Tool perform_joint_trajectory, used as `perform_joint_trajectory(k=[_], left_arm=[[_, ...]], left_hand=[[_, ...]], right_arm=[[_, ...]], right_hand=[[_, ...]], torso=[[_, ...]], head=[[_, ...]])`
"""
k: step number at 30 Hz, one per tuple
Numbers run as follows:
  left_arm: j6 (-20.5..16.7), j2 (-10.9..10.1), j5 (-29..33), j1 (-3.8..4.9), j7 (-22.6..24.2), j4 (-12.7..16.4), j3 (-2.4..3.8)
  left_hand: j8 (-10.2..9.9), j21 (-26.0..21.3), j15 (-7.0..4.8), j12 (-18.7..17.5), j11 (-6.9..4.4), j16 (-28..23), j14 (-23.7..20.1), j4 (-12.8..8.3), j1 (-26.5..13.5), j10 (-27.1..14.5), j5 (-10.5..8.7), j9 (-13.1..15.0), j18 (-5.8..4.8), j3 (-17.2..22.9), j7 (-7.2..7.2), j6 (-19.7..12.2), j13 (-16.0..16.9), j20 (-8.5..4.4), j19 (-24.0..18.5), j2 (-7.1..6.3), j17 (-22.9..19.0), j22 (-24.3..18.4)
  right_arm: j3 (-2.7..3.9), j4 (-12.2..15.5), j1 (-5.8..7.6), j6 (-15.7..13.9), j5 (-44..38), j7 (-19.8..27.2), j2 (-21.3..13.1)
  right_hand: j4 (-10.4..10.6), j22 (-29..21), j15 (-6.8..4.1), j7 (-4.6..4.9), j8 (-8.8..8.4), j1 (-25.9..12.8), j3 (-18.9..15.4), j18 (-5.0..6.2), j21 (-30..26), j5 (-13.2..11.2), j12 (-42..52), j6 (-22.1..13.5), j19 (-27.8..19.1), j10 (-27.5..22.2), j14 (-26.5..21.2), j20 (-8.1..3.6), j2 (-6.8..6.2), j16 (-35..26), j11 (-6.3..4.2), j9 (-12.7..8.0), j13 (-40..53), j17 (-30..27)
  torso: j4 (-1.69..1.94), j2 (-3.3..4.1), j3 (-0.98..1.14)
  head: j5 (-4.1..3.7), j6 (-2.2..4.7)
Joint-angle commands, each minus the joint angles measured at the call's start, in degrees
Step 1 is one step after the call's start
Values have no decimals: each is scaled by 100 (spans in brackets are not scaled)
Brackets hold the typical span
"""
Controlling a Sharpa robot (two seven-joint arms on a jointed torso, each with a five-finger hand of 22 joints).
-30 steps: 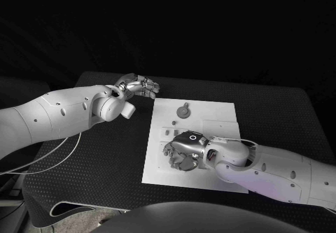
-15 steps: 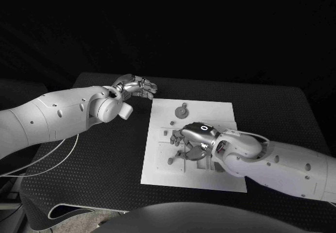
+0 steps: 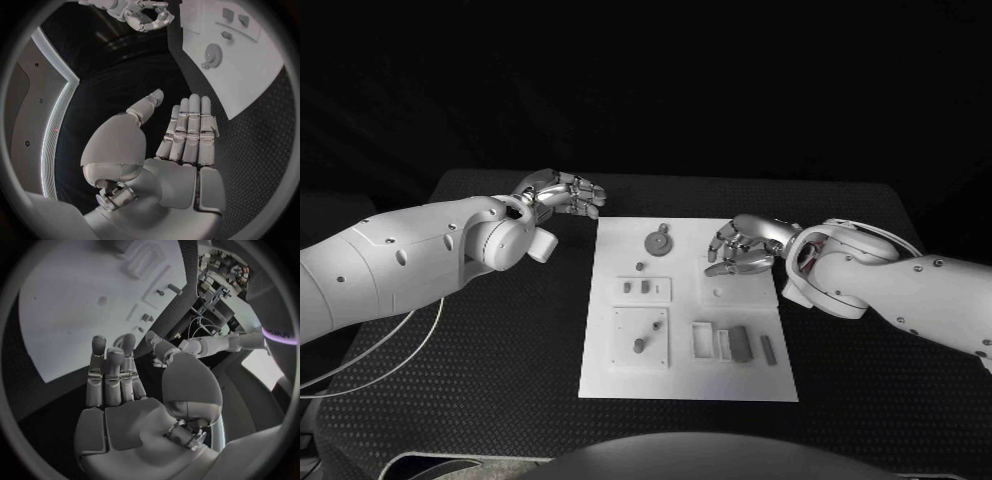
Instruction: Assemble the parts on the task board
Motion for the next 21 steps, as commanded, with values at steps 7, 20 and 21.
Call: perform_joint_trajectory(k=[7,20,21], left_arm=[[75,-5,33,-5,56,-14,-1],[96,-5,33,-6,50,-27,-2],[100,-5,33,-6,49,-26,-3]], left_hand=[[29,35,7,35,-14,-21,30,17,-37,-35,7,-8,44,-8,-9,-42,-8,14,-1,5,14,-7],[31,35,7,36,-14,-28,30,22,-47,-35,6,-9,43,-12,-10,-42,-8,14,-2,4,22,-9],[31,35,7,36,-14,-28,30,22,-48,-35,6,-9,43,-12,-10,-42,-8,14,-2,3,23,-9]], right_arm=[[-101,324,-19,1568,852,-1237,-378],[-226,694,-148,2075,531,-1884,-642],[-230,691,-150,2081,491,-1918,-648]], right_hand=[[558,152,-65,-63,48,-677,10,77,597,-24,1694,108,107,-546,-62,-139,77,1117,-81,343,1832,438],[1000,145,-167,-166,11,-1217,162,77,1018,-25,2218,328,207,-495,162,-343,-125,1745,-186,546,2223,675],[1027,144,-172,-174,11,-1250,171,77,1039,-25,2237,353,210,-482,187,-351,-137,1780,-193,556,2233,704]], torso=[[-17,6,16],[2,2,-4],[6,3,-4]], head=[[-71,63],[-126,19],[-133,13]])
